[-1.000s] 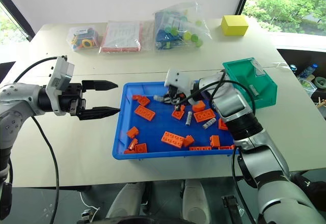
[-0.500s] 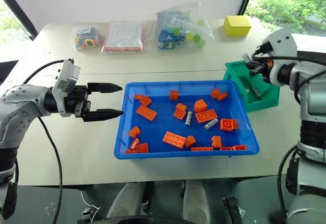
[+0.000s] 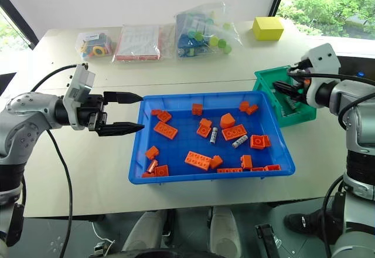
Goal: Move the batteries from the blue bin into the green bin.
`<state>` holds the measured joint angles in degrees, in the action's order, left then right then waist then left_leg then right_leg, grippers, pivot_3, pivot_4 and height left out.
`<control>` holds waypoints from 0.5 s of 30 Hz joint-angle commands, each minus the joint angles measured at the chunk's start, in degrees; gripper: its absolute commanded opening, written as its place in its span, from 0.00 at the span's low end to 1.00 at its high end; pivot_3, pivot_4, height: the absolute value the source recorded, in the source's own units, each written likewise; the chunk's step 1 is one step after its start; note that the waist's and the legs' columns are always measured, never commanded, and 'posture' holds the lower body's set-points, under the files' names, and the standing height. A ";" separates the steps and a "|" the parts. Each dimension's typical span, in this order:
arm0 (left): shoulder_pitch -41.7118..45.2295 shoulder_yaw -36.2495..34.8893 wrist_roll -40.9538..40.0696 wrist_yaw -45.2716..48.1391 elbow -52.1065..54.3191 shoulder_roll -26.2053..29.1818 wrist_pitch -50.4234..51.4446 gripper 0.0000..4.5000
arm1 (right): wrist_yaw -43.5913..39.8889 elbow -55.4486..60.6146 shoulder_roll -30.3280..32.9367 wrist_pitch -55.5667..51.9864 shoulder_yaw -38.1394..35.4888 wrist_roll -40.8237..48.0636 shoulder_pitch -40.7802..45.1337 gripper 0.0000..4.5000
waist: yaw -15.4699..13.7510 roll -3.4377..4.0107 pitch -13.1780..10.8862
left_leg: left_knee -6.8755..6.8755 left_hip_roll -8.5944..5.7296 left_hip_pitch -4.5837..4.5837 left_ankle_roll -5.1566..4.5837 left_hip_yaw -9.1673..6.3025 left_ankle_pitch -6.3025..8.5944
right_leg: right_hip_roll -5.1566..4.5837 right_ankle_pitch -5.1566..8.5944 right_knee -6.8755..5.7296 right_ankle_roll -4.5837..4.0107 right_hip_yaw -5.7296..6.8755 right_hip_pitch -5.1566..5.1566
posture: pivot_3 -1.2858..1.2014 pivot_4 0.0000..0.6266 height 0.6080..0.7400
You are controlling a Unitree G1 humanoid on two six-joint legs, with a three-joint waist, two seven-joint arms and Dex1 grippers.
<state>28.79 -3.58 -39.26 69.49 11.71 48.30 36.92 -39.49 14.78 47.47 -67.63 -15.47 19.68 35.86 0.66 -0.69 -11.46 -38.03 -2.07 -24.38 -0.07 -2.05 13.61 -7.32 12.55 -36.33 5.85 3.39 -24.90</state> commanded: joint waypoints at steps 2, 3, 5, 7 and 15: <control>-0.51 -1.80 -1.05 0.14 2.39 1.01 0.28 1.00 | 1.78 12.04 -6.15 -14.85 -1.99 8.43 -0.53 0.65 | -0.14 0.00 0.00 | -0.01 0.00 0.00 0.00 -0.04 0.00 | -0.01 0.00 0.01 0.00 -0.01 0.01 | 0.52 0.24 0.64; -0.47 -1.70 -1.18 0.19 2.55 1.05 0.51 1.00 | 2.17 14.49 -8.57 -18.07 -1.61 9.98 -2.01 0.65 | -0.21 -0.06 0.04 | -0.01 -0.02 -0.01 0.00 -0.09 0.00 | -0.02 0.00 0.01 0.00 -0.02 0.01 | 0.52 0.24 0.64; -0.22 -1.38 -1.34 0.34 2.75 1.10 0.87 1.00 | 3.52 17.48 -11.99 -22.28 -0.67 11.30 -4.20 0.65 | -0.40 -0.09 0.05 | -0.01 -0.02 -0.01 -0.01 -0.22 0.01 | 0.00 0.00 0.03 -0.01 0.00 0.03 | 0.52 0.24 0.64; 0.02 -1.20 -1.36 0.53 2.81 1.12 1.02 1.00 | 5.16 18.65 -14.08 -24.04 0.30 11.52 -5.70 0.65 | -0.62 -0.06 0.03 | -0.01 -0.06 -0.04 -0.01 -0.25 0.01 | -0.01 0.00 0.04 -0.01 -0.01 0.03 | 0.52 0.24 0.64; 1.06 -1.01 -1.11 1.08 2.84 1.13 1.45 1.00 | 10.52 18.00 -22.27 -24.48 5.86 11.56 -9.80 0.65 | -1.03 -0.09 0.05 | -0.04 -0.04 -0.02 -0.01 -0.15 0.01 | 0.00 -0.02 0.03 0.01 -0.03 0.00 | 0.52 0.24 0.64</control>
<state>29.01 -3.56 -39.50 70.23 13.24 48.62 38.45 -29.84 31.42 25.39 -92.08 -9.99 30.71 25.92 -0.37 -0.78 -11.41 -38.07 -2.11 -24.40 -0.08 -2.20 13.61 -7.32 12.53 -36.29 5.87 3.36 -24.91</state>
